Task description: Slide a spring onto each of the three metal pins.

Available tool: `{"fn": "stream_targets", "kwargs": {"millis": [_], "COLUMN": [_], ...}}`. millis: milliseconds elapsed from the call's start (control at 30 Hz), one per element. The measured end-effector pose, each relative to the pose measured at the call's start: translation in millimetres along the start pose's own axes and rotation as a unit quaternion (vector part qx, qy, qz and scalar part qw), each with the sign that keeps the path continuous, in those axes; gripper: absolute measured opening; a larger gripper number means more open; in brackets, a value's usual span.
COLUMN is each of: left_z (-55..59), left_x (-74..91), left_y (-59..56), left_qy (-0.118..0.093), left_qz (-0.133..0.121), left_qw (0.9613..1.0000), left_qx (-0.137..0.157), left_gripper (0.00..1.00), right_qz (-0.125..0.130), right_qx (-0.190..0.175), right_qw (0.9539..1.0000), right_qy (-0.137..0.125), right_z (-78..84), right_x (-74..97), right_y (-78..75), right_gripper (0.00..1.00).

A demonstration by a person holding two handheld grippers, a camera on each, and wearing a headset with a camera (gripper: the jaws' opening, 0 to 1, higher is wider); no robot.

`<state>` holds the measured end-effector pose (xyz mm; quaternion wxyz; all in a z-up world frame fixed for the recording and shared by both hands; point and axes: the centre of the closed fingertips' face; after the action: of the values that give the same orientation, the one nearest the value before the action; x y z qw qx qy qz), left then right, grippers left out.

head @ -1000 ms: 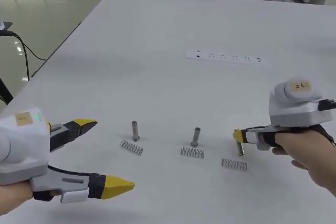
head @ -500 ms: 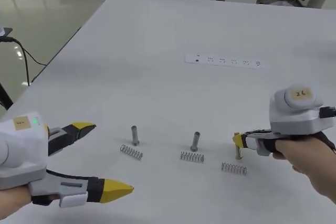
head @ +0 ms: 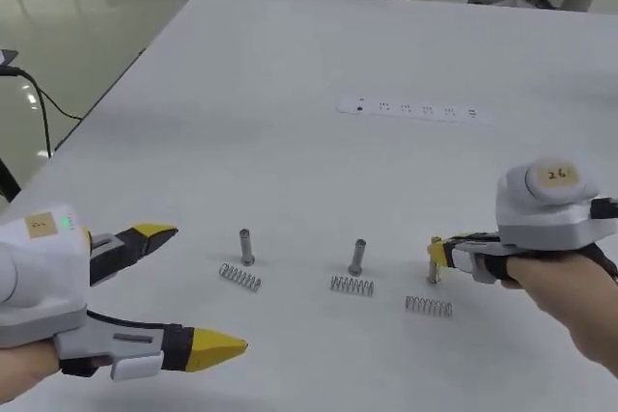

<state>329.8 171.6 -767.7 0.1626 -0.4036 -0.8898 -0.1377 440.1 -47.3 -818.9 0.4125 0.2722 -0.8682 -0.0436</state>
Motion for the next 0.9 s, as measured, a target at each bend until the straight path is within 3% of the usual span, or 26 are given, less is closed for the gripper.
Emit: {"fn": "stream_targets", "kwargs": {"millis": [533,900], "left_z": [0.5,1.3], "left_x": [0.3,-0.1], "left_y": [0.7,-0.6], "left_qy": [-0.001,-0.002], "left_qz": [-0.002,0.0], "left_qw": [1.0,1.0], "left_qx": [0.002,0.004], "left_gripper": [0.98,0.98], "right_qz": [0.0,-0.004], "right_qx": [0.03,0.027], "right_qw": [0.9995,0.9996], "right_qy": [-0.003,0.001], "right_z": [5.0,9.9], "right_x": [7.2,9.6], "right_y": [2.0,2.3], "right_gripper": [0.05,0.05]}}
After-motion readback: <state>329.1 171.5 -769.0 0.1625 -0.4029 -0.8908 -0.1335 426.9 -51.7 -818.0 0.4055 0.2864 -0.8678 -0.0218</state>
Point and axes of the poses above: the centre of the closed fingertips' face, and the gripper's own axes: x roughly backward along the fingers, y roughly to its left, z roughly out of its underside, and after that the axes turned 13 degrees about -x, right-handed
